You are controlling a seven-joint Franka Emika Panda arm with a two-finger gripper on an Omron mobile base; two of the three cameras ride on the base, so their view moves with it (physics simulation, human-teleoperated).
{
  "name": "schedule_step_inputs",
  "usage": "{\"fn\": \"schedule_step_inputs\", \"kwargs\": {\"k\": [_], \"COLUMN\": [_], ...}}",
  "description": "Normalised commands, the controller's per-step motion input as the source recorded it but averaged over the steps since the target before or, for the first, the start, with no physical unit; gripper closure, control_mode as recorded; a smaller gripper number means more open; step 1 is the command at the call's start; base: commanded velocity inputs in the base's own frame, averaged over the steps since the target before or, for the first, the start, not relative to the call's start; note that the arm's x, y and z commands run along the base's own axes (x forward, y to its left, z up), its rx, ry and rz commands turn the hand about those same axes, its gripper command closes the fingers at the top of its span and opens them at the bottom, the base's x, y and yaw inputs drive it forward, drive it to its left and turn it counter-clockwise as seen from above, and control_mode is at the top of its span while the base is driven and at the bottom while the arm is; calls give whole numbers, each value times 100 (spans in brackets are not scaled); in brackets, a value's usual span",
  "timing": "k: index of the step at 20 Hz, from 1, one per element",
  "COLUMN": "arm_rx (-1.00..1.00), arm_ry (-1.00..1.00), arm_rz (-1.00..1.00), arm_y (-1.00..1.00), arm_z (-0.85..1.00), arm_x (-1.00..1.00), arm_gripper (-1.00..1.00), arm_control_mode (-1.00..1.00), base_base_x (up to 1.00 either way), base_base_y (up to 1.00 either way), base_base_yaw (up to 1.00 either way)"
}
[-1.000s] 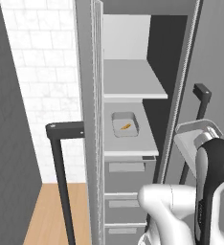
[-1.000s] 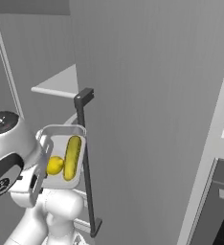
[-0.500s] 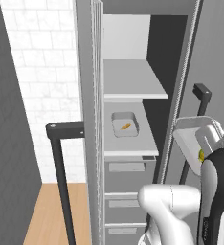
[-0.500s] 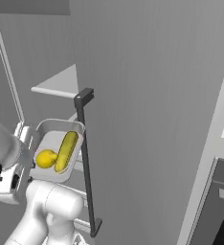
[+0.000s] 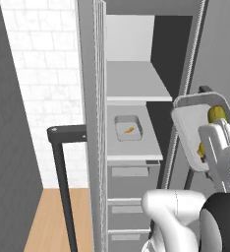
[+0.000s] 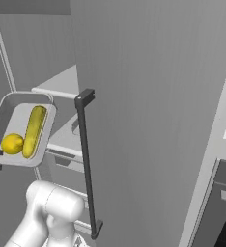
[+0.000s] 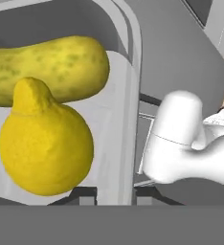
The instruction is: Take the meat container that has the shrimp and place it on the second highest rack of the freezer. Then take the vegetable container that has the lemon and cucumber and place it on the highest rack of the freezer.
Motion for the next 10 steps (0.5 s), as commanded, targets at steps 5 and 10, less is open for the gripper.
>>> {"fn": "schedule_step_inputs", "kwargs": {"k": [5,10], "arm_rx": [0,0], "arm_ry": [-18,2], "arm_rz": [0,0], "arm_y": [17,29], "arm_z": [45,54], "arm_x": [74,86], "arm_gripper": [100,100], "arm_control_mode": [-100,-100], "base_base_x": [0,0], "base_base_y": [0,0], "base_base_yaw": [0,0]}}
